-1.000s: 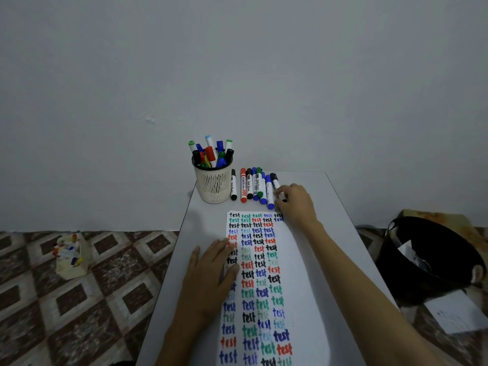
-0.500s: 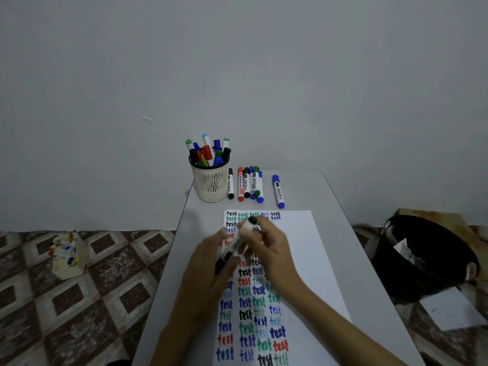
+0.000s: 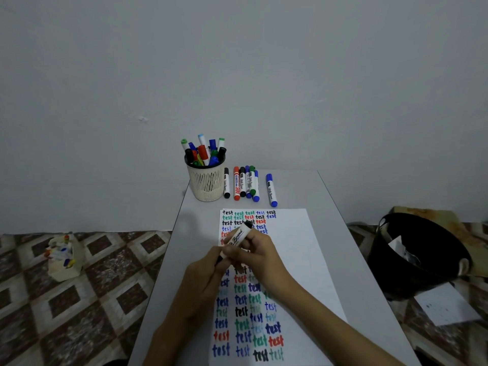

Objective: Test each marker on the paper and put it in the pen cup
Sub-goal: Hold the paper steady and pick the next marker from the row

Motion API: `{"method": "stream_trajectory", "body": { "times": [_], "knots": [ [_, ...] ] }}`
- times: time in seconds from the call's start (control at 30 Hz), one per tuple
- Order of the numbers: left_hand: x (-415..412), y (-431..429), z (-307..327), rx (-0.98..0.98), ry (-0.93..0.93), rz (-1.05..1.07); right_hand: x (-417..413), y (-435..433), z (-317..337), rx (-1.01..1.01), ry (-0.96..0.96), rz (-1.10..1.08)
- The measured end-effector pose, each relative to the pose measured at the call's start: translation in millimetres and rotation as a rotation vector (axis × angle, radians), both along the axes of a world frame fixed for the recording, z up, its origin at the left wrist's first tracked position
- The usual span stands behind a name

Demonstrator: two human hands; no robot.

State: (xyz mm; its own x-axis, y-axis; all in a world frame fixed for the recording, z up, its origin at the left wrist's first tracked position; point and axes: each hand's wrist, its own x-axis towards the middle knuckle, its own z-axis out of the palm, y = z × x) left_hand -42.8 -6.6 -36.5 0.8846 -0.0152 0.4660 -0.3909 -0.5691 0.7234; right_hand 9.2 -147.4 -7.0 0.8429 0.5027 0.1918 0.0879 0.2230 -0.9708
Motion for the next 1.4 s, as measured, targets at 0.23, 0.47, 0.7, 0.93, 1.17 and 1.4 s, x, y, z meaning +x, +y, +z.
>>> {"method": "stream_trajectory", "body": {
  "times": [0.23, 0.47, 0.7, 0.93, 1.17, 1.4],
  "knots": [
    [-3, 0, 3, -0.057, 0.027, 0.019, 11, -17, 25, -0.103, -0.091, 0.046],
    [2, -5, 0, -0.004, 0.106, -0.003, 92, -66, 29, 0.277, 0.092, -0.428],
    [5, 1, -7, -0.001, 0.096, 0.021, 112, -60, 8, 0.031, 0.190, -0.401],
    [6, 3, -8, 0.034, 0.086, 0.017, 122, -37, -5, -0.175, 0.082, -0.503],
    [6, 3, -8, 0.033, 0.097, 0.020, 125, -38, -11, -0.293, -0.009, -0.537],
    [7, 3, -8, 0.031, 0.087, 0.005, 128, -36, -15, -0.378, -0.077, -0.524]
  ]
}}
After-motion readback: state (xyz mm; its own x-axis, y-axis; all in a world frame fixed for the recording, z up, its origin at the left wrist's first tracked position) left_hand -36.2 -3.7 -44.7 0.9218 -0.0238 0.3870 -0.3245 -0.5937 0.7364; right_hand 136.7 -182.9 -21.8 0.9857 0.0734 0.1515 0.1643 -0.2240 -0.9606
